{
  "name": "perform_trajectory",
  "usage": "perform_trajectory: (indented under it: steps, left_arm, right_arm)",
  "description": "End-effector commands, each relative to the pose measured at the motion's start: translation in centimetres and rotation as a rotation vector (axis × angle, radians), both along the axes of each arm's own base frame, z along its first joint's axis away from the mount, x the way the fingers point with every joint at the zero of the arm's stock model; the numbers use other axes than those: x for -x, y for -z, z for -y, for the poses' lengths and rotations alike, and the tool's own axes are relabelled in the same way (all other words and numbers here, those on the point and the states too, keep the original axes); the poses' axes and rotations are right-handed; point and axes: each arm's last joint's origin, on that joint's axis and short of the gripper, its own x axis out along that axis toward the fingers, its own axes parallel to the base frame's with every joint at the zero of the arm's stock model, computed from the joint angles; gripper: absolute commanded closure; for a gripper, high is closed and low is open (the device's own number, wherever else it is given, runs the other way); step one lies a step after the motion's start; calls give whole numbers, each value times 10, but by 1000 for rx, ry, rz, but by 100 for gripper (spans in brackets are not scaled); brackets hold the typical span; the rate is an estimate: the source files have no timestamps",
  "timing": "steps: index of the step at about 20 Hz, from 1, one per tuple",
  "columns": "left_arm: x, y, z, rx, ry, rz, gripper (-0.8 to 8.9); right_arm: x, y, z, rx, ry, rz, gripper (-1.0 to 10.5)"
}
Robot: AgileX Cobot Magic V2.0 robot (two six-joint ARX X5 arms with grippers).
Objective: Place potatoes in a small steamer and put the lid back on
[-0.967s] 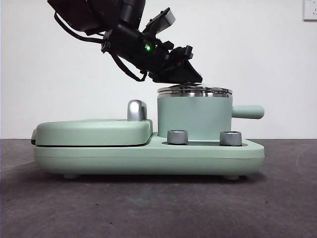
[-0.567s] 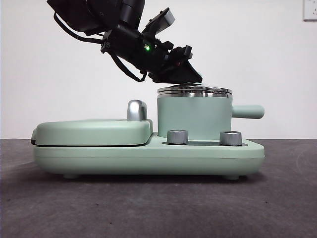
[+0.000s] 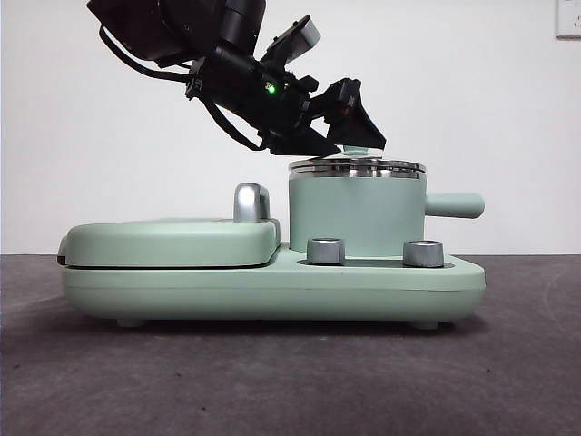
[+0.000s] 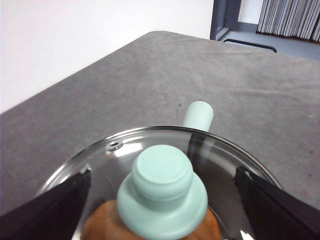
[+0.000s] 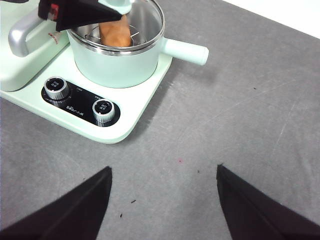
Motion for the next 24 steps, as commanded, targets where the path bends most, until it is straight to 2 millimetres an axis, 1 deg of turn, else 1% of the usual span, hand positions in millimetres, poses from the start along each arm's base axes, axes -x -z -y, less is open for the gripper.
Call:
perform_trajectory:
  steps: [1, 3, 5, 7, 8, 10, 12, 13, 15, 19, 21, 23, 24]
  left_arm:
    - [5, -25, -7, 53, -15, -45, 345]
    - [14, -46, -23, 39, -15, -69, 346]
    - [23, -67, -43, 31, -35, -93, 346]
    - [34, -83, -65, 7, -63, -146, 346]
    - [40, -90, -77, 4, -49, -179, 346]
    - [59, -103, -97, 17, -24, -208, 346]
    - [82, -112, -115, 21, -46, -202, 346]
    - [95, -112, -124, 23, -62, -199, 346]
    - [121, -106, -143, 35, -110, -216, 349]
    - [180, -76, -178, 79, -229, -274, 349]
    - [209, -65, -191, 96, -297, -296, 349]
    - [229, -62, -200, 70, -387, -320, 349]
    - [236, -62, -203, 62, -393, -333, 349]
  right_arm:
    - [-1, -1, -1, -10, 2, 2, 615]
    - [-1, -1, -1, -11, 2, 2, 615]
    - [-1, -1, -1, -11, 2, 2, 615]
    - [-1, -1, -1, -11, 2, 2, 615]
    - [-1, -1, -1, -11, 2, 2, 615]
    - [-1, -1, -1, -11, 2, 2, 615]
    - [-1, -1, -1, -11, 1, 2, 615]
    - [-1, -1, -1, -11, 1, 2, 615]
    - [-1, -1, -1, -13, -2, 1, 615]
    - [-1, -1, -2, -29, -26, -5, 615]
    - [-1, -1, -2, -36, -38, -9, 615]
    - [0, -1, -2, -39, -44, -16, 615]
    - [0, 0, -2, -35, -45, -24, 615]
